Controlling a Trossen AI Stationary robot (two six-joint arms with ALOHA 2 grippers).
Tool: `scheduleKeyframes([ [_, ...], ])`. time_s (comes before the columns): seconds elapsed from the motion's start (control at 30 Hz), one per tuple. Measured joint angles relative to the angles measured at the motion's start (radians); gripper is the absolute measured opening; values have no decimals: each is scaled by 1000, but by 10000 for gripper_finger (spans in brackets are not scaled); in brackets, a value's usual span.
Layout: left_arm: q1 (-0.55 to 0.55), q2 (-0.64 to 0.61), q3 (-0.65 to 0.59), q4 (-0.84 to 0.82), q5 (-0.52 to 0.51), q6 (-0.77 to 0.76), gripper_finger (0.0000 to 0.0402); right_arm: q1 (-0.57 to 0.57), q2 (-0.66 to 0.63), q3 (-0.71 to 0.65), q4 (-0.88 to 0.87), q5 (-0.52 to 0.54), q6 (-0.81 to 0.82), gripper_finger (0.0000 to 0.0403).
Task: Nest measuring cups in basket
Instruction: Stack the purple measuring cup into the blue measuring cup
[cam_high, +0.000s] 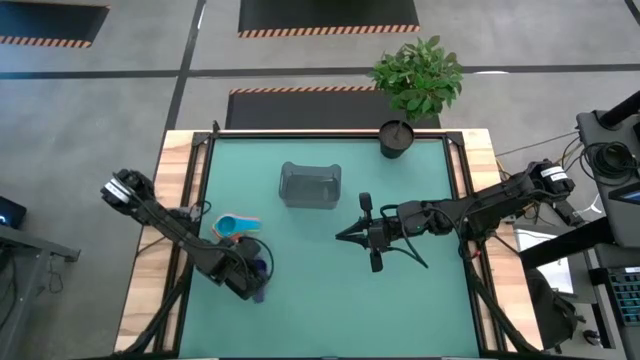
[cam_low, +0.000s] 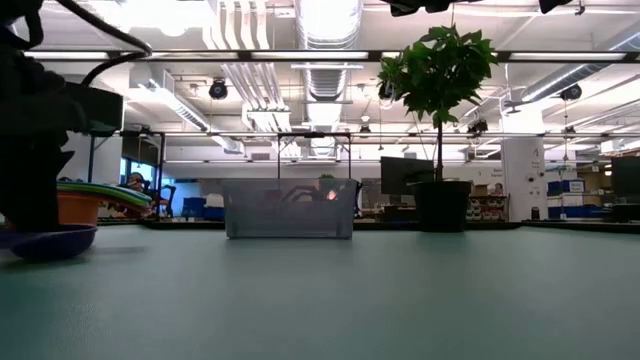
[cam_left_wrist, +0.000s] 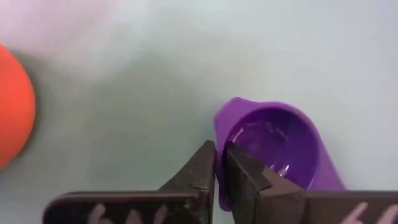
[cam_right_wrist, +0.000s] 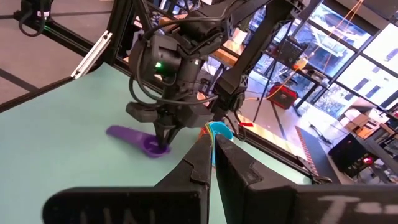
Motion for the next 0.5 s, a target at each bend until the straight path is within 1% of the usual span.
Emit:
scheduleKeyframes([
  [0.13,-1,-17,28,-33,-1,32,4,0,0,0,0,0,-6,9],
  [0.23,-1,-42,62,-80,-65,39,2,0,0,0,0,0,-22,9],
  [0.37,-2,-100,91,-166,-207,-2,1,0,0,0,-1,2,-32,9],
  [0.5,-19,-157,93,-211,-414,-118,1,0,-3,0,-14,30,-34,9],
])
